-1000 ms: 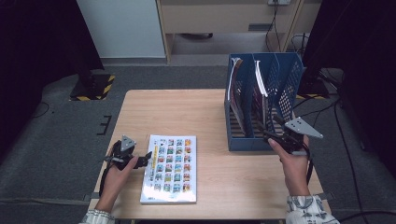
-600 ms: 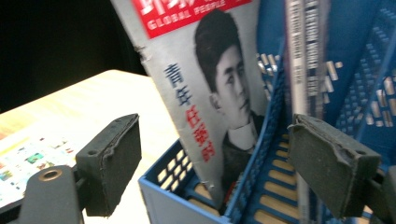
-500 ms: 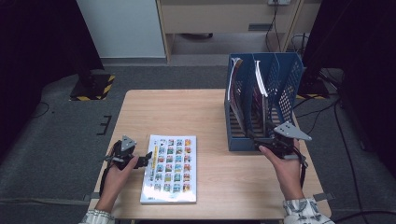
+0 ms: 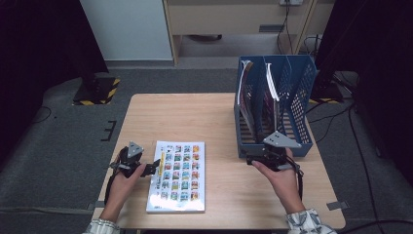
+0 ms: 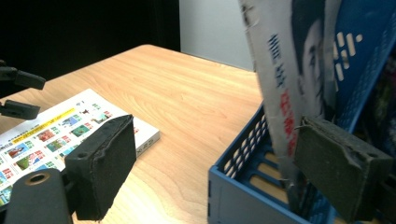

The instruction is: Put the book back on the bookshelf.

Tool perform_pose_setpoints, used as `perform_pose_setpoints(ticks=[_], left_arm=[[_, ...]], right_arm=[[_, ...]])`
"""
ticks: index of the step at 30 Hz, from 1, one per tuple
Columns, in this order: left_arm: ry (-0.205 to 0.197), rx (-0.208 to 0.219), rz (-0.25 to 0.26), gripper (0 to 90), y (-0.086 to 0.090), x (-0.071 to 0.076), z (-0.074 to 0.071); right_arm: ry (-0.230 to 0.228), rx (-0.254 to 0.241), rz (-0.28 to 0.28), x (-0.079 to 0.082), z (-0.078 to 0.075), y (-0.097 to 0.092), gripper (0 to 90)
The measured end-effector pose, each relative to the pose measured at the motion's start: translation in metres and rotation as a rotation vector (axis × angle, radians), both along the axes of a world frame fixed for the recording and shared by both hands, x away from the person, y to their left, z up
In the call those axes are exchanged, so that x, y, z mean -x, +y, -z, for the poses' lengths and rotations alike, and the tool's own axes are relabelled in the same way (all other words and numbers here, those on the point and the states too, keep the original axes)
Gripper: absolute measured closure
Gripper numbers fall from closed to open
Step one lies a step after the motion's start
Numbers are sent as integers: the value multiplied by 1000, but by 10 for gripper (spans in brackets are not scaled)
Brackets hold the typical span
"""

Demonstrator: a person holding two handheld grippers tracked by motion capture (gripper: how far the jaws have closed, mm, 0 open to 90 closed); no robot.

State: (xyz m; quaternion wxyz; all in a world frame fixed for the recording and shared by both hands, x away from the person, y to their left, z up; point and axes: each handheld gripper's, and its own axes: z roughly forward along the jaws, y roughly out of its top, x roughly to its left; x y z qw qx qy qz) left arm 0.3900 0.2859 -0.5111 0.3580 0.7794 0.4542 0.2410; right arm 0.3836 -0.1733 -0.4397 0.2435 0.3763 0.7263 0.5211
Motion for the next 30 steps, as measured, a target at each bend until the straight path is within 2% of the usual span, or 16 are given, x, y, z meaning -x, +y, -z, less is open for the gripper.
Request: perform_pose_setpoints(ticks=[6,12,14,17,18,25,30], left_arm=[[3,3,5,36,-2,0,0],[4,6,7,37,-3,0,1],[7,9,8,37,-4,0,1],[9,10,11,37,-5,0,1],[11,11,15,37,-6,0,1],[27,22,22,37,-10,0,1],[31,24,26,40,-11,0,2]], right_arm=[[9,6,-26,2,3,13,125],[19,30,-76,6,6,29,115],[15,54,-106,7,8,39,117],[16,65,-123,8,10,45,121],[15,85,-140,9,12,53,121],[20,134,-181,9,22,75,123],[45,173,-218,7,33,96,123]])
